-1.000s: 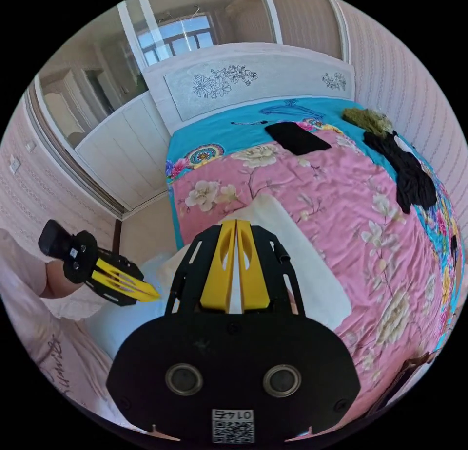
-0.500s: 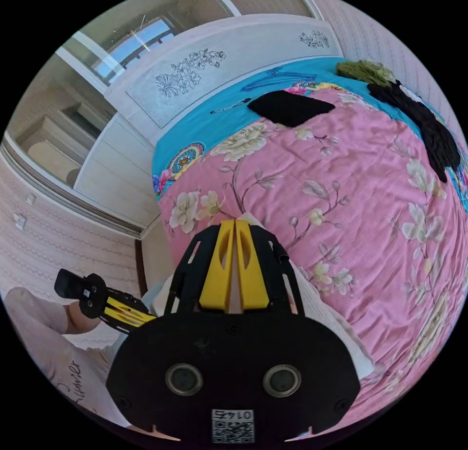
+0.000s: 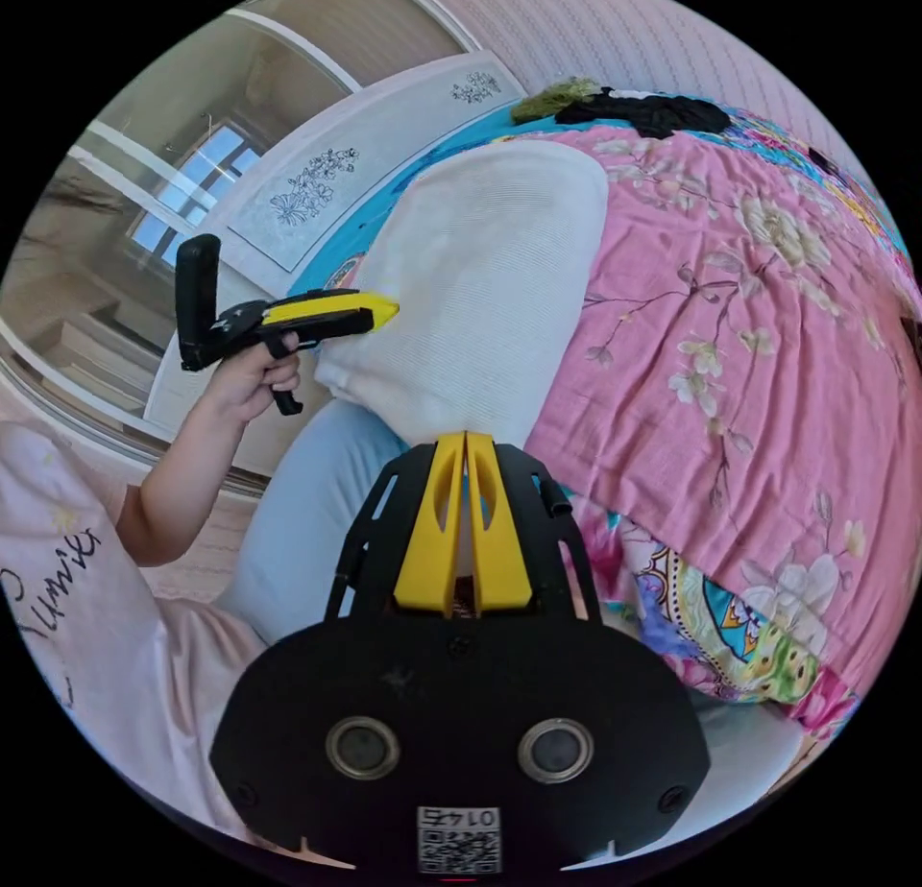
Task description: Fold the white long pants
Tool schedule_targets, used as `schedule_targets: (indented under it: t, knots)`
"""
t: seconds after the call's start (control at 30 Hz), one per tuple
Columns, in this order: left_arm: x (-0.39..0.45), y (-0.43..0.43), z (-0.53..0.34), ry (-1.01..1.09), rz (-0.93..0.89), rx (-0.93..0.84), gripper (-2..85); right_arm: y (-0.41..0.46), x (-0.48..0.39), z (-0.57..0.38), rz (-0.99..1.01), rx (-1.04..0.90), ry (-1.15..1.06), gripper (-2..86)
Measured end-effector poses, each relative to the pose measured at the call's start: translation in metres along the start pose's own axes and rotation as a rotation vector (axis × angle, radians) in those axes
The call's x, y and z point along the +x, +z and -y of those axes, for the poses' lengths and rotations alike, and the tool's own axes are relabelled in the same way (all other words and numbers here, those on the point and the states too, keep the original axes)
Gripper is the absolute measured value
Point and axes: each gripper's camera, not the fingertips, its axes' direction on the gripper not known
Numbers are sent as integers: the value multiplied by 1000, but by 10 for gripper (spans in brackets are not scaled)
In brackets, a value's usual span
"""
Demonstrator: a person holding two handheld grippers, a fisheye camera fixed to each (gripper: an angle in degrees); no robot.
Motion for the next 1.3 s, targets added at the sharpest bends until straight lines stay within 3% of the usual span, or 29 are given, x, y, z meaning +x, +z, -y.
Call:
schedule_targets:
  t: [0.1,0.23,0.37,0.47,0.57,0.7,0.83,1.03,1.13,1.2,1.3]
  knots:
    - [-9,30,-3,-8,-2,24,-9,-5,6,-3,-51,20,-10,-4]
    - [-36,7,-1,-123,-82,67,-7,-48,24,11,48,85,-14,-6]
    - [-89,-17,-19,-286,44,169,23,-72,56,26,201,55,-25,13]
    - [-135,-5,-30,-386,-88,133,68,-91,70,31,390,40,-12,103]
    - [-159,9,-36,-392,-194,169,115,-109,77,34,478,24,-9,133]
    - [-175,30,-30,-386,-214,124,144,-137,99,43,418,171,110,170]
    - [-193,60,-20,-417,-191,101,203,-134,107,70,165,204,143,224]
    - [-226,113,-5,-455,-493,117,174,-98,113,112,376,100,154,193]
    - [-228,125,-1,-451,-496,148,145,-97,118,119,469,88,214,180]
    - [-230,129,0,-448,-531,171,114,-103,109,126,459,64,190,156]
    - [-228,130,-2,-469,-515,195,97,-125,60,143,269,32,19,133]
